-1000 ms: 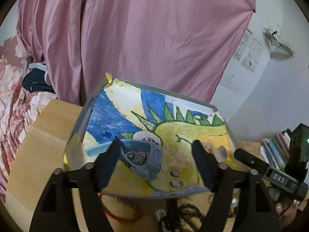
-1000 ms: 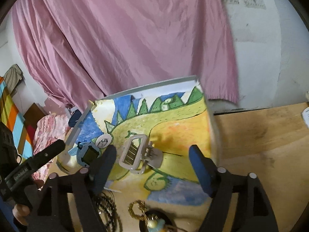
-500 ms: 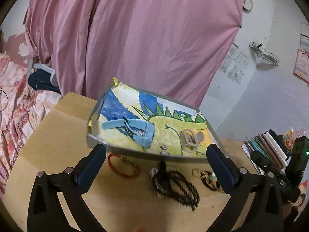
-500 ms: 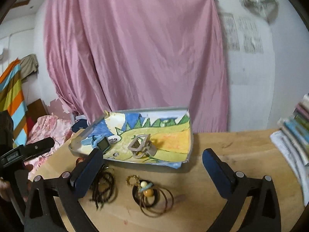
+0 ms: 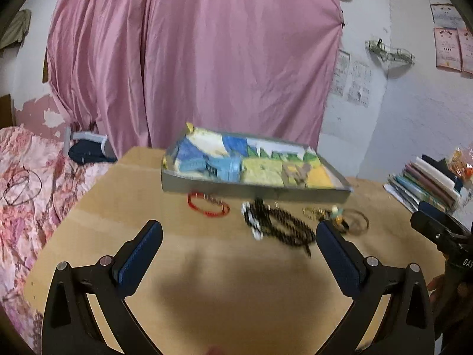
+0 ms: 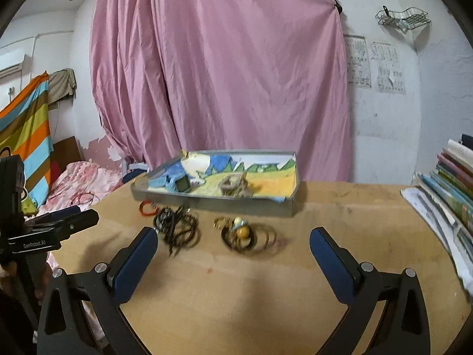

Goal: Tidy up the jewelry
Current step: 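Withdraw both open tools from the tray back over the table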

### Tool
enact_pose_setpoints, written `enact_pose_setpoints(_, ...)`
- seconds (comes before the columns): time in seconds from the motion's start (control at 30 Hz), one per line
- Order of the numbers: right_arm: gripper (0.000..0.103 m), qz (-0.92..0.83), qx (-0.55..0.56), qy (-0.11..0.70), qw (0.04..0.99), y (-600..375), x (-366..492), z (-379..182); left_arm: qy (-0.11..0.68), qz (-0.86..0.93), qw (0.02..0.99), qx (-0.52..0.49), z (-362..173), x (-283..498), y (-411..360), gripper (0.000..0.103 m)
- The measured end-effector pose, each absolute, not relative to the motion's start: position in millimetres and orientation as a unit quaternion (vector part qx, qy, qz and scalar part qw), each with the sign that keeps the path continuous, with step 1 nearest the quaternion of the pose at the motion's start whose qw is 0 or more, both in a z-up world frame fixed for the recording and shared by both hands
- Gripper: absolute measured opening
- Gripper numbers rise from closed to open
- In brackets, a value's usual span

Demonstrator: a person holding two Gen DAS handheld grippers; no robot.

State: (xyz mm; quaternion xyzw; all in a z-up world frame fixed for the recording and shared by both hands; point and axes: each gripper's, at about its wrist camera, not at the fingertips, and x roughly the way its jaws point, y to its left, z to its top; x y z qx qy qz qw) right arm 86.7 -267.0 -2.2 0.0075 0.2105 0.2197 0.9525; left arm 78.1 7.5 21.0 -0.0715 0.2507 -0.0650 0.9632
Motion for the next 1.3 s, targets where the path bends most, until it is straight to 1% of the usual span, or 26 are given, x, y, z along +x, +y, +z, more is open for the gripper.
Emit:
enact_pose_setpoints(0.2,0.103,0.223,-0.006,0.246,0.943,-259.9,78.4,-20.2,0.292,-0.086,0.949,-0.083,0.2,64.5,6.1,0.102)
enact_pose_setpoints(0.5,0.103,0.210,-0.018,0.275,0.938,-259.0,77.4,-38.7,0.300,-0.079,0.949,-0.058,-14.5,51.2,-3.7,0.102)
enact_pose_setpoints(0.8,0.103,0.174,-0.018,0.299,0.938,-272.8,95.2,-42.9,0.325,-0.118,0.935,-0.078,-13.2,74.4,-10.9,0.102)
enact_pose_setpoints(1.0,0.103,0.156,-0.022,0.324,0.933,-281.9,113.7,-44.8,0.332,-0.110,0.935,-0.057,-10.1,93.3,-26.1,0.102)
enact_pose_setpoints(1.23,0.103,0.160,0.012,0.359,0.920,-296.9,136.9,-43.9,0.346,-0.134,0.927,-0.055,-12.3,113.8,-43.3,0.102)
enact_pose_setpoints(1.3,0.103,0.160,0.042,0.369,0.915,-305.5,146.0,-41.5,0.345,-0.140,0.927,-0.050,-11.4,117.7,-47.6,0.102)
